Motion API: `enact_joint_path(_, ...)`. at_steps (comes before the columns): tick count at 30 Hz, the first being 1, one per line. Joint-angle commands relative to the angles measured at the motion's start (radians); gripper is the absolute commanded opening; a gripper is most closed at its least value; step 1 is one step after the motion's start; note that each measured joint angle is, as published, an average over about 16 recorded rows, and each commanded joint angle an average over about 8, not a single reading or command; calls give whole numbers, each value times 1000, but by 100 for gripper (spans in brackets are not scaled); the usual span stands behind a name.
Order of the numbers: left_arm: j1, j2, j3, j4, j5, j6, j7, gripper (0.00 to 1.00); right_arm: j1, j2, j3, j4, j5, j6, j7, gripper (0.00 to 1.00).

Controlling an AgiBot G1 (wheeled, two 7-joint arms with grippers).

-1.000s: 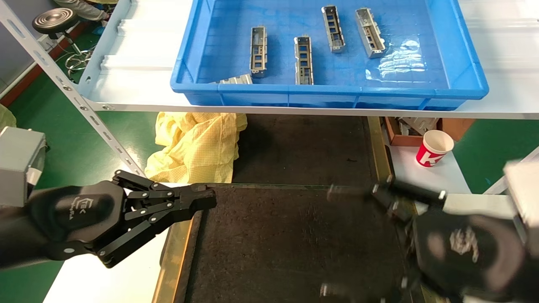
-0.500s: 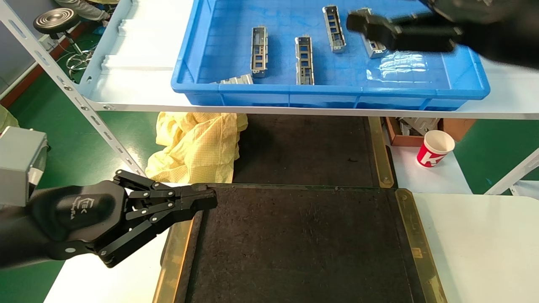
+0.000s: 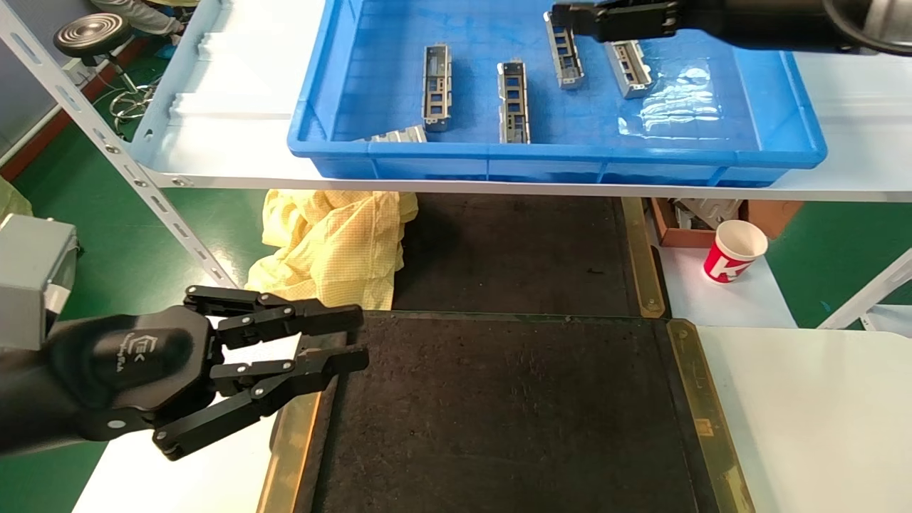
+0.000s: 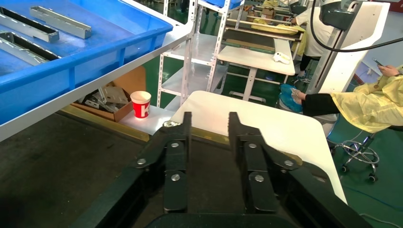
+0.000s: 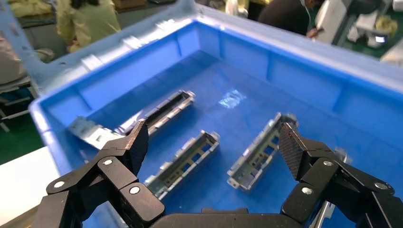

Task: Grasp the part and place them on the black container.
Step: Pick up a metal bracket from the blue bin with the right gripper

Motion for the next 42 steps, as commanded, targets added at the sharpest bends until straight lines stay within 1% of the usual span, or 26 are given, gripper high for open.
enact_joint_path(1, 0, 0, 0, 0, 0, 0, 0, 100, 25, -29, -9, -63, -15, 6, -18, 100)
enact_joint_path(6, 0, 0, 0, 0, 0, 0, 0, 100, 62, -91, -29, -174, -47, 41, -47, 100)
enact_joint_path(15, 0, 0, 0, 0, 0, 0, 0, 100, 93, -188, -62, -337, -102, 141, -93, 99)
enact_joint_path(16, 0, 0, 0, 0, 0, 0, 0, 100, 94, -196, -62, -351, -103, 150, -97, 94)
enact_joint_path(17, 0, 0, 0, 0, 0, 0, 0, 100, 94, -203, -62, -363, -104, 159, -101, 86)
enact_joint_path(23, 0, 0, 0, 0, 0, 0, 0, 100, 97, -241, -57, -412, -96, 197, -119, 11)
enact_joint_path(24, 0, 0, 0, 0, 0, 0, 0, 100, 98, -246, -56, -417, -95, 203, -121, 4)
enact_joint_path(25, 0, 0, 0, 0, 0, 0, 0, 100, 99, -252, -56, -423, -95, 210, -123, 0)
enact_joint_path(33, 0, 0, 0, 0, 0, 0, 0, 100, 103, -282, -62, -452, -105, 261, -127, 0)
enact_joint_path(42, 0, 0, 0, 0, 0, 0, 0, 100, 93, -291, -73, -455, -119, 280, -133, 0)
